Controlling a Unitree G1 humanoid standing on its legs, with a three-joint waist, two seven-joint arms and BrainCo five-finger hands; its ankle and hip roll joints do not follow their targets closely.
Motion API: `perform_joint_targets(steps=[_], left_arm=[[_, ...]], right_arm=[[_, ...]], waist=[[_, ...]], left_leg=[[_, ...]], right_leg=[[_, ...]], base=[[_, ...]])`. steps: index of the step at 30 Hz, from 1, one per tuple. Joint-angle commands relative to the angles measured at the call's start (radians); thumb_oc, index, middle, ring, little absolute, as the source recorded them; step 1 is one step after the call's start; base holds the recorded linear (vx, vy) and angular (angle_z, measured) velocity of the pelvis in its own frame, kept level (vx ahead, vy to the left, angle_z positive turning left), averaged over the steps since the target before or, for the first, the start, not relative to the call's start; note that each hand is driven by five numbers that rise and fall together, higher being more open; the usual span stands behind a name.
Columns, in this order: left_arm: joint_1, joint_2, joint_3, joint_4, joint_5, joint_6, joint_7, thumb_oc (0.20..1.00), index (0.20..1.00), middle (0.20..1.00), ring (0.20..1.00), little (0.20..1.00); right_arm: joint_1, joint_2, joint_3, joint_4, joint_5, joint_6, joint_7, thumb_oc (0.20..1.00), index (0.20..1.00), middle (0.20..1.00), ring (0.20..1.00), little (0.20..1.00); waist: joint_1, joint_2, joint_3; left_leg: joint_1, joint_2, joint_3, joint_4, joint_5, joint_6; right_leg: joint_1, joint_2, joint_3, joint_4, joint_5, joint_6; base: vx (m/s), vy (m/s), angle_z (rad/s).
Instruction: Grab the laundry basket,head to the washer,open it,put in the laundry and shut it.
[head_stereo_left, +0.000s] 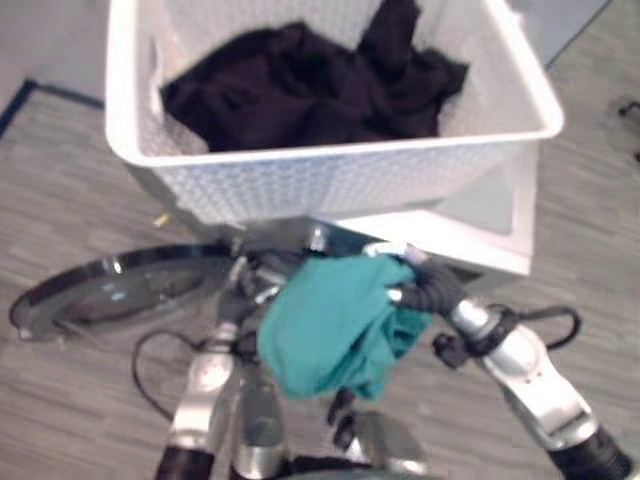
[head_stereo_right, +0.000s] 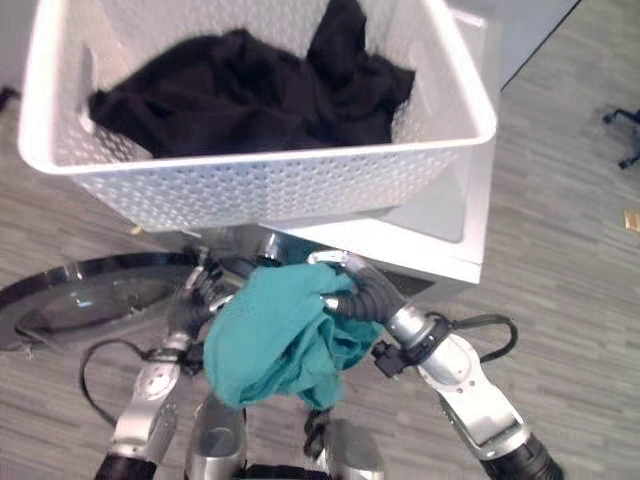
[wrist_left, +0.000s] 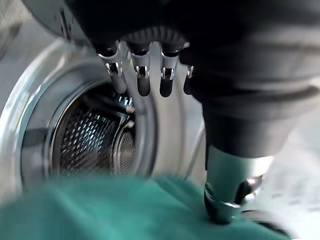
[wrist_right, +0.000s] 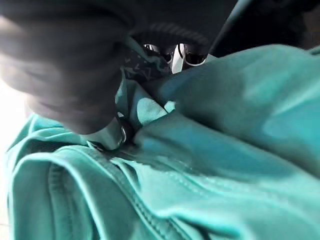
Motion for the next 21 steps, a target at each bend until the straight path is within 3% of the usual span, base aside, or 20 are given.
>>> perform_joint_targets(steps=[1, 13, 21], left_arm=[[-0.012, 0.007, -0.013, -0.043, 0.018, -0.061, 0.004, 1.0, 1.0, 1.0, 1.0, 1.0], [-0.101, 0.045, -0.043, -0.074, 0.039, -0.072, 0.03, 1.0, 1.0, 1.0, 1.0, 1.0], [-0.104, 0.072, -0.036, -0.097, 0.046, -0.076, 0.038, 1.0, 1.0, 1.0, 1.0, 1.0]], right_arm=[[-0.042, -0.022, -0.004, -0.104, 0.012, -0.07, -0.006, 0.2, 0.2, 0.2, 0.2, 0.2], [-0.03, -0.077, 0.076, -0.08, -0.094, -0.063, -0.005, 0.2, 0.2, 0.2, 0.2, 0.2], [-0.004, -0.142, 0.12, -0.052, -0.141, -0.062, 0.007, 0.2, 0.2, 0.2, 0.2, 0.2]], waist=[[-0.015, -0.003, -0.012], [-0.051, -0.081, -0.012], [-0.057, -0.106, -0.012]], left_leg=[[0.049, 0.101, 0.082, -0.009, 0.026, -0.058], [-0.109, 0.085, 0.068, 0.04, -0.016, -0.059], [-0.185, 0.067, 0.057, 0.101, -0.054, -0.047]], right_leg=[[-0.009, -0.022, -0.032, 0.125, -0.092, -0.012], [-0.154, -0.057, -0.032, 0.159, -0.088, -0.002], [-0.184, -0.08, -0.051, 0.172, -0.09, -0.004]], base=[[-0.02, 0.017, -0.04], [0.02, 0.038, 0.0], [0.01, 0.053, 0.04]])
